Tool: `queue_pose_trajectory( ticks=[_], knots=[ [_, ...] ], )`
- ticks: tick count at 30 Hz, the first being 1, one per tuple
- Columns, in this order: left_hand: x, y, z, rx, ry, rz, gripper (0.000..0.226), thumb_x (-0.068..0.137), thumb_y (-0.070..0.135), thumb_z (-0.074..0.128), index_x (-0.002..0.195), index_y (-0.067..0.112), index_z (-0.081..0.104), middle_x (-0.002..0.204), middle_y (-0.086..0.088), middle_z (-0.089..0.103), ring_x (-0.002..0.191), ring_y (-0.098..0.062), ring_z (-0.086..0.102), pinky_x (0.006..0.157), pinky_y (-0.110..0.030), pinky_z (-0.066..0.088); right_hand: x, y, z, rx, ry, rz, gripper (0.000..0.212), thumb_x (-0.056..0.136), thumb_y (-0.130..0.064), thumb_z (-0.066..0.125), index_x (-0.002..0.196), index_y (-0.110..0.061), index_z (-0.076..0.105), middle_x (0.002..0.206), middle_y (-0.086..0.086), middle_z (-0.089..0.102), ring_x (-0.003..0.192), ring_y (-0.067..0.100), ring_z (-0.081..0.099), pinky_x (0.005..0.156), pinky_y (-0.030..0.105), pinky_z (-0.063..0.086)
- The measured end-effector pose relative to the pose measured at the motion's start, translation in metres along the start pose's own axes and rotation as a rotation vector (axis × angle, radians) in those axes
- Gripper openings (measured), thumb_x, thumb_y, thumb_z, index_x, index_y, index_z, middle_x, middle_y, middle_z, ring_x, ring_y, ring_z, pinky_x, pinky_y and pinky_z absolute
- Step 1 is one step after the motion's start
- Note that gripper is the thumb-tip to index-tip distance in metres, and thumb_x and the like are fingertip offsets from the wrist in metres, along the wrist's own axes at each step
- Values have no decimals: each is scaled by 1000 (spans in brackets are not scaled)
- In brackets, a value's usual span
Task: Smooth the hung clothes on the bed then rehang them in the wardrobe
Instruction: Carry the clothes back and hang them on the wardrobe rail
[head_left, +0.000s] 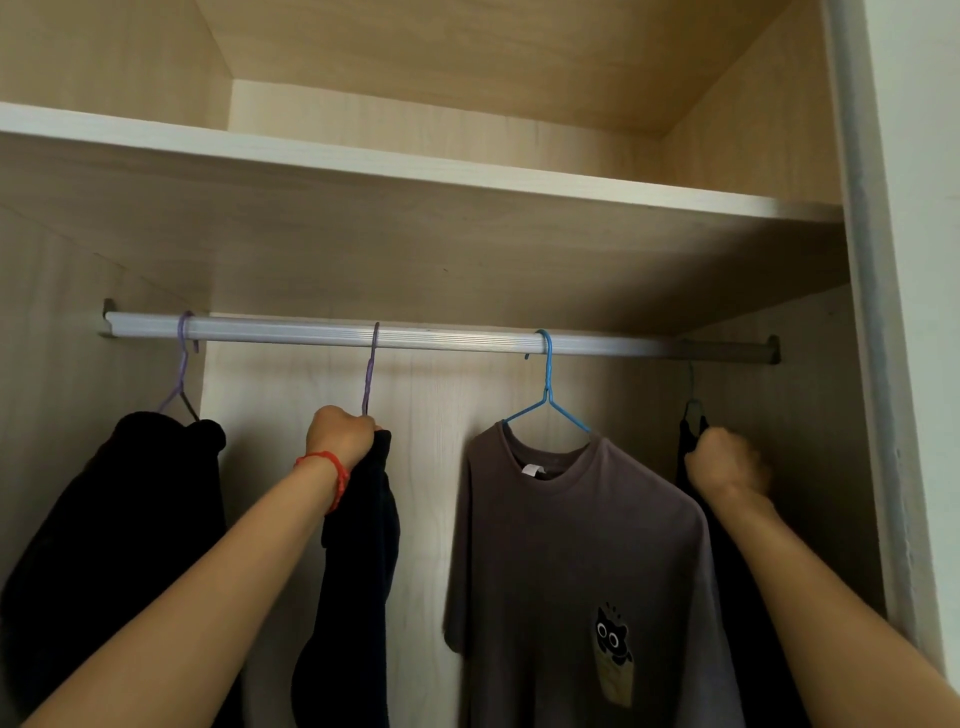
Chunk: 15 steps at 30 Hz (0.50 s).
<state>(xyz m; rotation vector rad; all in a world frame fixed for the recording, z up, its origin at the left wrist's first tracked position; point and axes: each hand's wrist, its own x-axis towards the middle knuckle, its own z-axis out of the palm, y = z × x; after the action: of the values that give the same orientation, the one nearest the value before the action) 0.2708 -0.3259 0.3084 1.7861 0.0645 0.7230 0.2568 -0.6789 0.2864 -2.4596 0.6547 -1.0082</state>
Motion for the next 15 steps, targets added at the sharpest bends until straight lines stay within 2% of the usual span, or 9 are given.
queue_pose_trajectory(
  ticks=[6,8,11,13,15],
  knots=[
    [2,-3,-1,-6,6,2,26,88,7,51,103,-12,58,104,-28,61,98,-40,59,87,-41,49,-1,-1,0,40,12,-1,24,91,-15,51,106,0,63,109,20,63,102,36,59,82,40,49],
    [3,-3,-1,-7,1,1,25,88,7,50,103,-12,58,103,-28,61,92,-37,58,86,-39,49,0,-1,1,56,-1,10,22,92,-13,49,103,0,62,98,19,61,95,34,59,78,39,48],
    [3,-4,0,-18,-2,1,24,88,7,51,101,-11,59,92,-22,58,85,-33,56,81,-37,48,0,-1,-1,77,-2,19,19,93,-11,46,97,-1,61,78,12,52,85,30,58,73,38,49],
    [3,-4,0,-29,-11,-2,17,87,8,52,90,-7,61,90,-21,57,84,-33,55,78,-36,47,1,-1,-2,101,4,23,17,92,-11,46,91,-2,61,73,10,50,86,32,59,74,39,50],
    [3,-4,-1,-39,-17,-5,16,87,8,53,74,0,57,89,-20,58,84,-33,56,80,-36,48,-2,-4,-5,133,23,31,17,91,-13,46,88,-3,60,79,12,54,89,34,60,79,42,52]
  ],
)
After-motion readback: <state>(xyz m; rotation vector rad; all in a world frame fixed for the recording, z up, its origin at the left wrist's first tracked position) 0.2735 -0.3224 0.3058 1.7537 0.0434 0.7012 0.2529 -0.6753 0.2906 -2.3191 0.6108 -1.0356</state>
